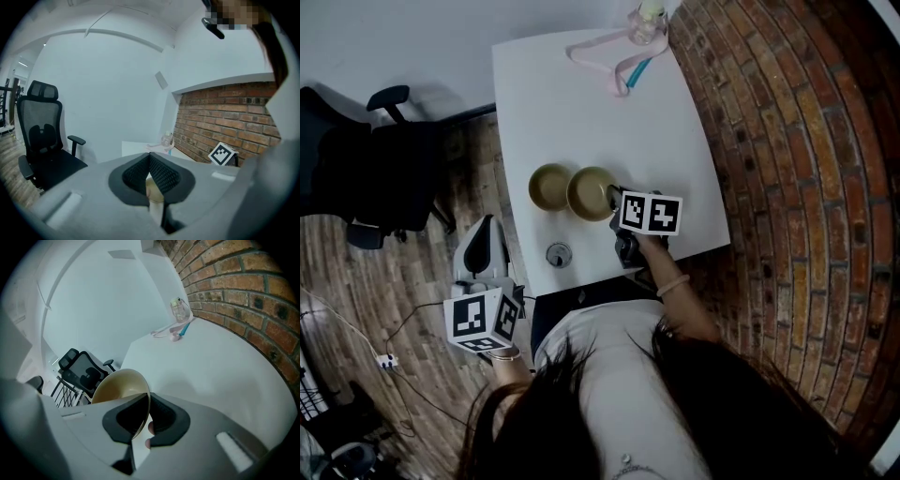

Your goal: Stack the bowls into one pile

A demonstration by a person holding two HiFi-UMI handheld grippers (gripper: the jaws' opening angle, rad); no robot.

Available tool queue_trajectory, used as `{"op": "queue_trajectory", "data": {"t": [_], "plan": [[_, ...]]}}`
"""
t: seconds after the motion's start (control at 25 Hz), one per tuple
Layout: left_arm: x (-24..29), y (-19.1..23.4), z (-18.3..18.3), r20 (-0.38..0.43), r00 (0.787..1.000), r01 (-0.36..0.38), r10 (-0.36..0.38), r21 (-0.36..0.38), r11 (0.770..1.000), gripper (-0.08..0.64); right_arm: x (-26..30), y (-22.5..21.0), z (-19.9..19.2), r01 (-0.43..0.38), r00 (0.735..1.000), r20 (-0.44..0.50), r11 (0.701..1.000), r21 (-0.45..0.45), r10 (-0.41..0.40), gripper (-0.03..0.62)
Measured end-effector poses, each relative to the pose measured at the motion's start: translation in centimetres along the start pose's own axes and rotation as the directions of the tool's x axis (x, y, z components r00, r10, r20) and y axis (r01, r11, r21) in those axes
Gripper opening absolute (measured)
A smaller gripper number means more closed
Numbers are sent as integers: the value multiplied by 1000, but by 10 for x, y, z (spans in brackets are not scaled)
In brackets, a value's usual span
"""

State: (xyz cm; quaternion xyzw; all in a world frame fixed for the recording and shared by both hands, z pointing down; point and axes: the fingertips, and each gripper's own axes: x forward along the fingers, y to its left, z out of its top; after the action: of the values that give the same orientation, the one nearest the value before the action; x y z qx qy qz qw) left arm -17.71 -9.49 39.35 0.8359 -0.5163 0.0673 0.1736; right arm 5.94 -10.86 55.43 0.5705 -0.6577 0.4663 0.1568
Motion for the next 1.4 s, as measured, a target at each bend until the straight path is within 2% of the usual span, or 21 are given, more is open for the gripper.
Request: {"op": "queue_trajectory", "data": {"t": [0.68, 1.4], "plan": [[-13, 16, -1, 9, 998, -54, 54, -18, 998, -2, 15, 15, 4, -33, 999, -24, 999, -17, 33, 15], [-30, 40, -2, 16, 990, -142, 143, -42, 989, -2, 36, 40, 8, -83, 996, -46, 996, -42, 81, 15]]}}
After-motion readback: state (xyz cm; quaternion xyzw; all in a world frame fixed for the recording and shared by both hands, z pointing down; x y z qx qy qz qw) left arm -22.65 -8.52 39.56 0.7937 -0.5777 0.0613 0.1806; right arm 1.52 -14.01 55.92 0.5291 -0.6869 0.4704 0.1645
